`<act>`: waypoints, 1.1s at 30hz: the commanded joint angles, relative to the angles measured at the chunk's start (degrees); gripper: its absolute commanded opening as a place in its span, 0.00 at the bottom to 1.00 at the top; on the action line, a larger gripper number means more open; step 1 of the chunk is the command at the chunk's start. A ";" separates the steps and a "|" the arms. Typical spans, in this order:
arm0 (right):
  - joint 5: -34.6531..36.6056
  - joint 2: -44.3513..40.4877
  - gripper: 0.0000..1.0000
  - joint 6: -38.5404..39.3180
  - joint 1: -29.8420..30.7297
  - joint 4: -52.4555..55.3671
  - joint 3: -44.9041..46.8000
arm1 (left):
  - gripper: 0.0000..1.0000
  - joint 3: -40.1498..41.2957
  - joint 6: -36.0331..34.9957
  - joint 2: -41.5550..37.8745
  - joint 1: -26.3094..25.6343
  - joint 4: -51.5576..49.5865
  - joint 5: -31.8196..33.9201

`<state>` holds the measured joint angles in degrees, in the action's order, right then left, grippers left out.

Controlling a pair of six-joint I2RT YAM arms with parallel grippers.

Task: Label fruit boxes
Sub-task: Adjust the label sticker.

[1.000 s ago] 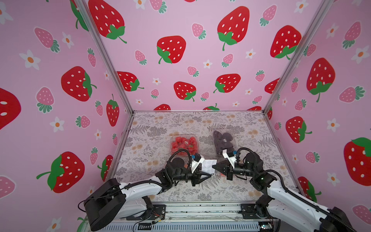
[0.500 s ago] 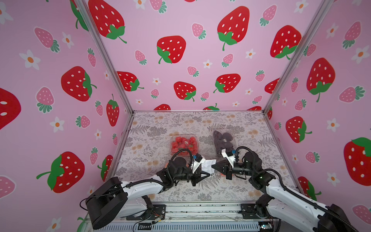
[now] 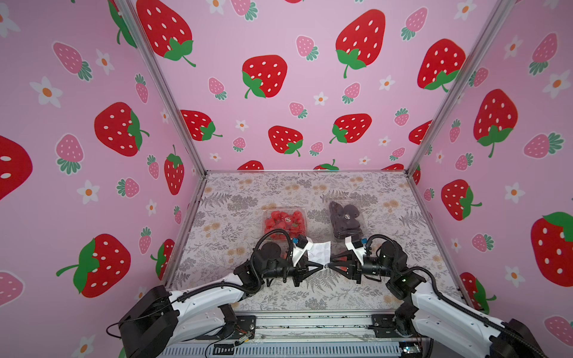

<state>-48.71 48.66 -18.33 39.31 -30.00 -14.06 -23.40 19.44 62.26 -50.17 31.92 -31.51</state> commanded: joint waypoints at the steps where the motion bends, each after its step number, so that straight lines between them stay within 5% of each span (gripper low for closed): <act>1: -3.34 -0.09 0.21 -0.51 -0.11 -5.06 0.53 | 0.00 -1.04 -1.09 -1.61 0.43 -0.62 -0.73; 13: -4.30 0.45 0.06 -1.22 0.20 -6.60 0.61 | 0.00 -1.35 0.05 -1.94 0.43 0.57 -3.12; 20: -5.29 0.50 0.16 -1.45 0.24 -6.84 0.53 | 0.00 -1.73 0.07 -1.71 0.43 0.63 -2.67; 33: -5.53 1.01 0.13 -0.93 0.68 -7.01 0.79 | 0.00 -2.18 0.54 -1.10 0.42 1.39 -3.19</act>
<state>-53.08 49.47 -19.73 39.64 -35.14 -13.96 -23.40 19.81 60.86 -49.98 31.51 -33.32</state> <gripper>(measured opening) 0.130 0.054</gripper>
